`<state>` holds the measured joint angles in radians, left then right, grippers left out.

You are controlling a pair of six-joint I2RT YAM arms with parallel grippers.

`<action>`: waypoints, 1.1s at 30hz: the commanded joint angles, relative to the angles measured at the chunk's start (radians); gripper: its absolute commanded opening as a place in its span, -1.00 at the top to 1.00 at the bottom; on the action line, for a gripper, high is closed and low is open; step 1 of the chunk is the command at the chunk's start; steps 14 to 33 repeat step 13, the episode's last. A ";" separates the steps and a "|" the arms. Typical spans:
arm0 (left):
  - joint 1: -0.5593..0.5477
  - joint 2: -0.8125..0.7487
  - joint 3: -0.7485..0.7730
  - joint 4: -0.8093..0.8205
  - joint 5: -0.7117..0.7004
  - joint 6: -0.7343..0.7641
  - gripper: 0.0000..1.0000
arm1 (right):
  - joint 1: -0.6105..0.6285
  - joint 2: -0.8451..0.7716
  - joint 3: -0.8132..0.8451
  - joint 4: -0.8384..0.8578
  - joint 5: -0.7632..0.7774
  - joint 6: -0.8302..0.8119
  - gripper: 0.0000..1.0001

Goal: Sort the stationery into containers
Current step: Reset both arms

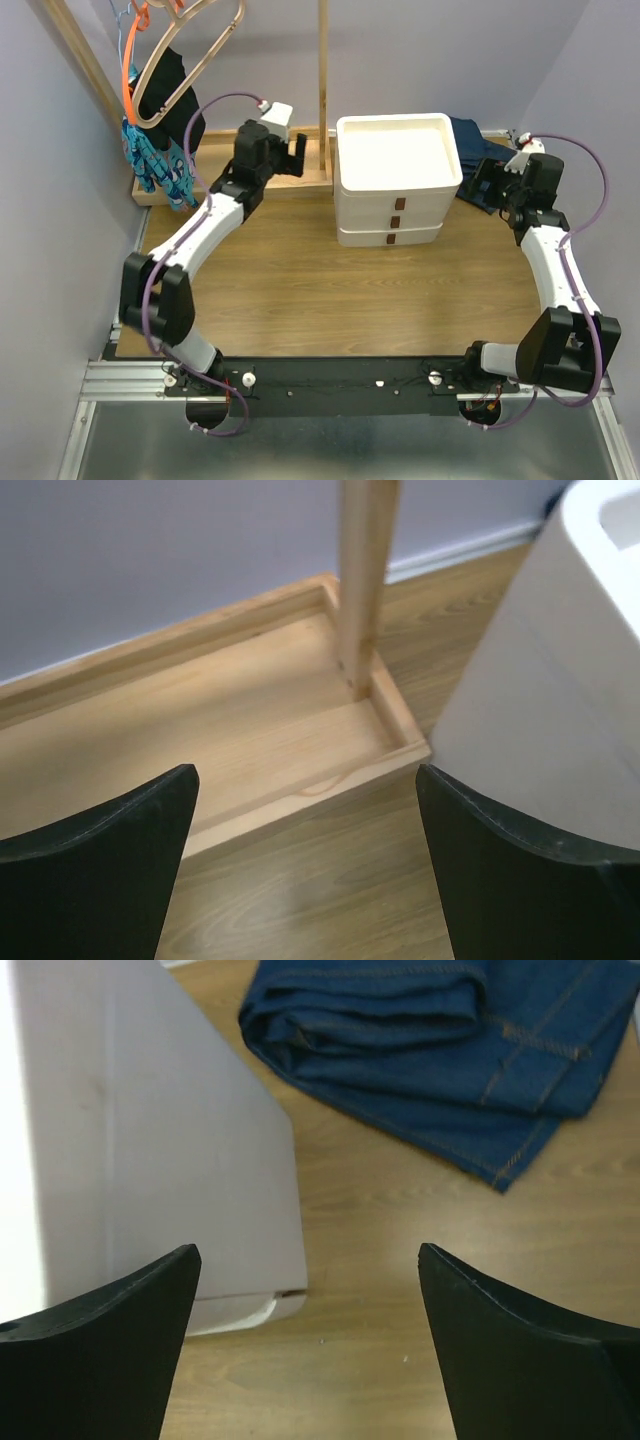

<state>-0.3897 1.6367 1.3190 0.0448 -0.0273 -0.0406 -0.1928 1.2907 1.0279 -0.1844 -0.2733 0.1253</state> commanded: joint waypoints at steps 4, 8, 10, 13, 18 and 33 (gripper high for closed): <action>0.040 -0.221 -0.190 -0.086 -0.060 0.011 -0.98 | -0.002 -0.050 -0.011 -0.199 0.233 0.138 -1.00; 0.055 -0.258 -0.270 -0.094 -0.037 0.002 -0.98 | -0.002 -0.086 -0.005 -0.227 0.310 0.148 -1.00; 0.060 -0.267 -0.285 -0.085 -0.020 0.002 -0.98 | -0.002 -0.096 0.003 -0.256 0.322 0.145 -1.00; 0.069 -0.264 -0.296 -0.071 0.006 -0.010 -0.98 | -0.002 -0.117 0.009 -0.282 0.336 0.146 -1.00; 0.069 -0.264 -0.296 -0.071 0.006 -0.010 -0.98 | -0.002 -0.117 0.009 -0.282 0.336 0.146 -1.00; 0.069 -0.264 -0.296 -0.071 0.006 -0.010 -0.98 | -0.002 -0.117 0.009 -0.282 0.336 0.146 -1.00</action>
